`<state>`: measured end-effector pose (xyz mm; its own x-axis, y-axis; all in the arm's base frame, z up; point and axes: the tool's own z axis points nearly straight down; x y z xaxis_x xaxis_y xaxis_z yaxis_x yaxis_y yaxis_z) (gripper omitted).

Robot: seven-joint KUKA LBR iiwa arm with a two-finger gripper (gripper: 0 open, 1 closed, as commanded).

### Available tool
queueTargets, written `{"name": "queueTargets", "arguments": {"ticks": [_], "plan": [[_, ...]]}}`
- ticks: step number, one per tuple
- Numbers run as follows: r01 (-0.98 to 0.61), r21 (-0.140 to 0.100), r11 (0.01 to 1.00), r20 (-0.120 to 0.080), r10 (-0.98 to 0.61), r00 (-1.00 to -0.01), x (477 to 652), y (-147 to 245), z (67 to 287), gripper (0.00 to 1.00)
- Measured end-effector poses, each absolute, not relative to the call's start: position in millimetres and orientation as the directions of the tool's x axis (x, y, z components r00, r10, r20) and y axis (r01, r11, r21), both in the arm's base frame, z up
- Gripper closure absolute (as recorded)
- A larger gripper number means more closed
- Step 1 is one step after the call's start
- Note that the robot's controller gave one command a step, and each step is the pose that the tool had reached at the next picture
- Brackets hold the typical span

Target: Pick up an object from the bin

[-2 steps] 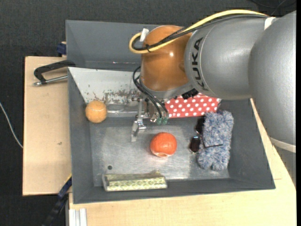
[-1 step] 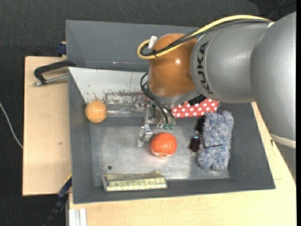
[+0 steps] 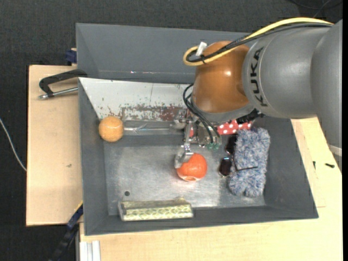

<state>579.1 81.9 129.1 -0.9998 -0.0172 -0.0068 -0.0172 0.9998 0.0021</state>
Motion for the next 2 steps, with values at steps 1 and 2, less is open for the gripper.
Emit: {"name": "queueTargets", "arguments": {"ticks": [1,2], "plan": [[-0.243,0.001,0.970,-0.002,-0.243,-0.970,538.5,23.5,96.9,1.00],[-0.243,0.001,0.970,-0.001,-0.243,-0.970,538.4,23.5,96.9,1.00]]}}
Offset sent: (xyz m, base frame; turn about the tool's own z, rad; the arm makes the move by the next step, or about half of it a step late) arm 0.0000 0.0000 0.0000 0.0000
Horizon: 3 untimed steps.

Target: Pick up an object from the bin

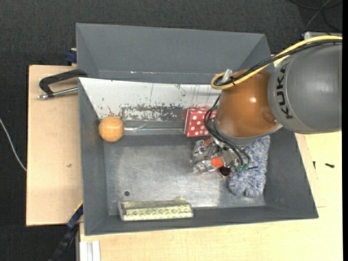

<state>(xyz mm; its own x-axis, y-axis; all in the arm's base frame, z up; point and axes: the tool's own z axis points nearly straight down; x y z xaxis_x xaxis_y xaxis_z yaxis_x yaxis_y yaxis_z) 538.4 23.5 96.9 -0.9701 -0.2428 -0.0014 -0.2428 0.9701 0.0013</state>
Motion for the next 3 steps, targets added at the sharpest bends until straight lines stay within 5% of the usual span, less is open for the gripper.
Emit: {"name": "queueTargets", "arguments": {"ticks": [1,2,3], "plan": [[-0.250,0.003,0.968,0.004,-0.250,-0.968,539.2,24.1,134.3,1.00],[-0.289,0.001,0.957,-0.003,-0.289,-0.957,540.5,28.1,196.4,1.00],[-0.251,0.000,0.968,-0.006,-0.251,-0.968,532.8,24.7,276.9,0.00]]}}
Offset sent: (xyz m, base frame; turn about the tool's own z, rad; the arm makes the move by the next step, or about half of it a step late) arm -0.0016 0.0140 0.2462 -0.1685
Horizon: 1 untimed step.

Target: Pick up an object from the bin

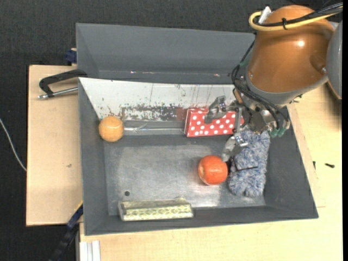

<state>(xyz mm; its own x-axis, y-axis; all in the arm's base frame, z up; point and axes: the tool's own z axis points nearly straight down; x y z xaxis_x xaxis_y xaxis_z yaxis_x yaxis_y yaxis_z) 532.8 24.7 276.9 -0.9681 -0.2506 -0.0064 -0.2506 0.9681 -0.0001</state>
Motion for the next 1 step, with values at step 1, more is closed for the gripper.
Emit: {"name": "queueTargets", "arguments": {"ticks": [1], "plan": [[-0.250,0.000,0.968,-0.006,-0.250,-0.968,532.7,24.6,276.7,0.00]]}}
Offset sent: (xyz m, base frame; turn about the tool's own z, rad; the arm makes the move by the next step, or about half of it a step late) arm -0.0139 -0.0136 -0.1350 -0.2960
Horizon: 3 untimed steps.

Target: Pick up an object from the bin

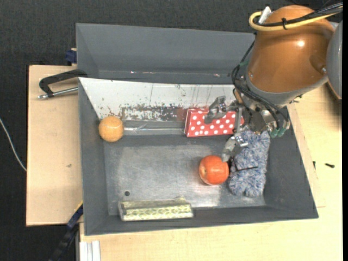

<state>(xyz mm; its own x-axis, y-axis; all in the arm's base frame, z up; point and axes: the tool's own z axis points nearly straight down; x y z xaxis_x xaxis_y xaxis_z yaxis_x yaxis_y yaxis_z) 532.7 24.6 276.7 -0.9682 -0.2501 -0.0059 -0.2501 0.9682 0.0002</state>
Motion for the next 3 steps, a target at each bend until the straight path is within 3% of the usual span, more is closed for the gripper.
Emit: {"name": "queueTargets", "arguments": {"ticks": [1,2,3], "plan": [[-0.324,-0.002,0.946,-0.008,-0.324,-0.946,530.3,21.8,244.5,0.00],[-0.531,-0.001,0.847,-0.003,-0.531,-0.847,517.6,26.7,206.5,0.00],[-0.635,-0.001,0.773,-0.002,-0.635,-0.773,513.2,5.5,193.9,0.00]]}}
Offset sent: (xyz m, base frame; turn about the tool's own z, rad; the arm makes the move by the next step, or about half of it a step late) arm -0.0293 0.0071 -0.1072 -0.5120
